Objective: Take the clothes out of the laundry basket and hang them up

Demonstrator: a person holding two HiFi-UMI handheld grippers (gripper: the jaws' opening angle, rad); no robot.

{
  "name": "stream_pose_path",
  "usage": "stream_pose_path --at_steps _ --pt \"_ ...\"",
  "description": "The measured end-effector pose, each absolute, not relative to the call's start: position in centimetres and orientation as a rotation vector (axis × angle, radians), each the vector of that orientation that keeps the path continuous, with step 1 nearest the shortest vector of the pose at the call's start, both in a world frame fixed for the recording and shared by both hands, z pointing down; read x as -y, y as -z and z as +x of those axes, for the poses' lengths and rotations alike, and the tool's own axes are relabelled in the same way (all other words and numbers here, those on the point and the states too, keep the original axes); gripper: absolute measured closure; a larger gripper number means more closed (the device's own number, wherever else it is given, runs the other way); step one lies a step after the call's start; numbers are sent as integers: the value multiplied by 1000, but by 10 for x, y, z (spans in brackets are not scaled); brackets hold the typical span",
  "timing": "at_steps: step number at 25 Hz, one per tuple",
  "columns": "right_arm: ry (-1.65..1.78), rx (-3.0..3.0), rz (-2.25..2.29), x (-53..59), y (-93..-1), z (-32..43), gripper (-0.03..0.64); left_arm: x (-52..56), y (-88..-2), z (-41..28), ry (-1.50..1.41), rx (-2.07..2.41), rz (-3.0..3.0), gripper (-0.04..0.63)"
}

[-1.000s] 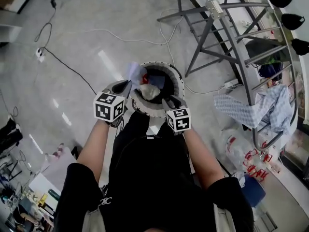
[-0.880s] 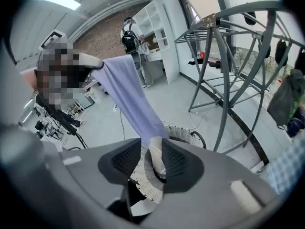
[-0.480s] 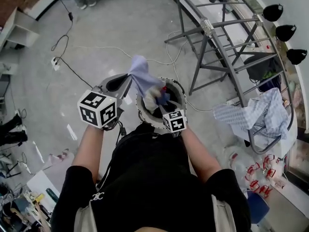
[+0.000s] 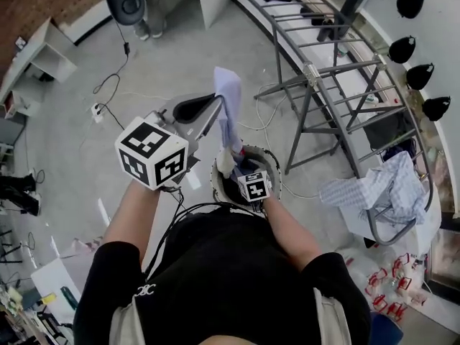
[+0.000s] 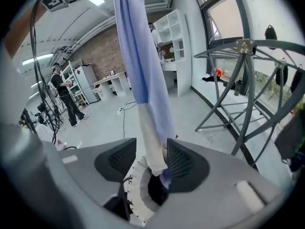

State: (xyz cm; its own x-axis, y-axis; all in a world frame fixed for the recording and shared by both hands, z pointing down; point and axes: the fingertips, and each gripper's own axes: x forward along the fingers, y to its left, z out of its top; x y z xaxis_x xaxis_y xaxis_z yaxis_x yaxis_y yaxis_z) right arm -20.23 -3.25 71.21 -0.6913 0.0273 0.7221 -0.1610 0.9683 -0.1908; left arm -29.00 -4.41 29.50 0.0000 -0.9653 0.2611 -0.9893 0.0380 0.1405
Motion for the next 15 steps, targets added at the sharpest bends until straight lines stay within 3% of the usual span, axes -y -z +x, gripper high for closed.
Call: stream_pose_path --at_steps 7,9,10,12,13,15 --pt "-248 2376 8 37 -693 -256 306 43 -249 -287 -97 2077 2103 583" --pt "-217 2350 36 36 -700 -266 306 40 -241 -290 -86 2090 2114 583" --pt "-199 2334 76 39 -703 -269 331 38 -237 -292 -83 2096 2117 583" --pt "-162 2308 161 47 -705 -271 489 33 -234 -299 -82 2105 2116 583" --pt "-155 2303 189 50 -704 -271 535 30 -234 -303 -80 2108 2112 583" --pt "-172 2309 217 52 -700 -271 571 21 -233 -312 -60 2117 2103 583"
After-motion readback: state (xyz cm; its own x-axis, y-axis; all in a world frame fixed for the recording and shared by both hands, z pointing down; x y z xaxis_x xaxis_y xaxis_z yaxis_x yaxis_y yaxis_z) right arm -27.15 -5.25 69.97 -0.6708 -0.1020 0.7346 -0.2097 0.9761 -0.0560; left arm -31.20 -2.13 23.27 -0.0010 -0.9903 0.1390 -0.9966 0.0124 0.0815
